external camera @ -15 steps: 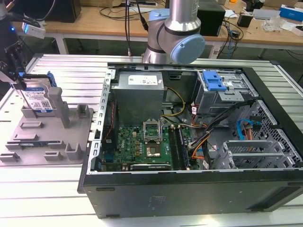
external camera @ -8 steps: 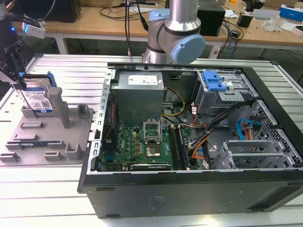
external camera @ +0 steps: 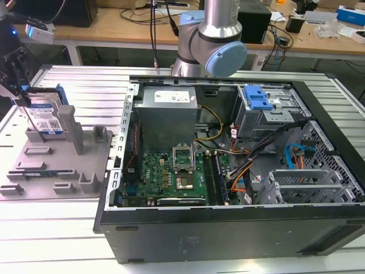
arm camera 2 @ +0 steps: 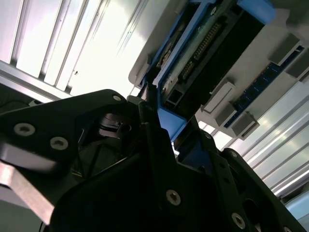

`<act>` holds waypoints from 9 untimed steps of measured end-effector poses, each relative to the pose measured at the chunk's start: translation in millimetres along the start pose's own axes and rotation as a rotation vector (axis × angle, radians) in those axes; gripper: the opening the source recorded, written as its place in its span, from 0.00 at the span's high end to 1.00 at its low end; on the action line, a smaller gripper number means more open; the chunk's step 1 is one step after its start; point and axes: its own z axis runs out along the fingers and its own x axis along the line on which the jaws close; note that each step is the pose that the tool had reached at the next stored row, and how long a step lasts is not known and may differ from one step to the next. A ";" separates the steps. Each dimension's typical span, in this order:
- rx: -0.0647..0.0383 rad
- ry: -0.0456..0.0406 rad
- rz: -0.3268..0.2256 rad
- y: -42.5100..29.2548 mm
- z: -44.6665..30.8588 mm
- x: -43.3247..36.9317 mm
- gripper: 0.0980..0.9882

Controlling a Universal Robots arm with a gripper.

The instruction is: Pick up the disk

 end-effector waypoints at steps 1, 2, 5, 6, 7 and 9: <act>0.000 0.0001 0.000 0.1 -4.1 0.1 0.70; 0.000 -0.0001 0.000 0.1 -6.0 0.1 0.70; 0.000 -0.0010 0.000 0.5 -19.7 0.3 0.70; 0.000 -0.0014 0.000 0.5 -23.3 0.3 0.70; 0.000 -0.0018 0.000 0.6 -27.2 0.4 0.70; 0.000 -0.0027 0.000 0.8 -36.7 0.5 0.70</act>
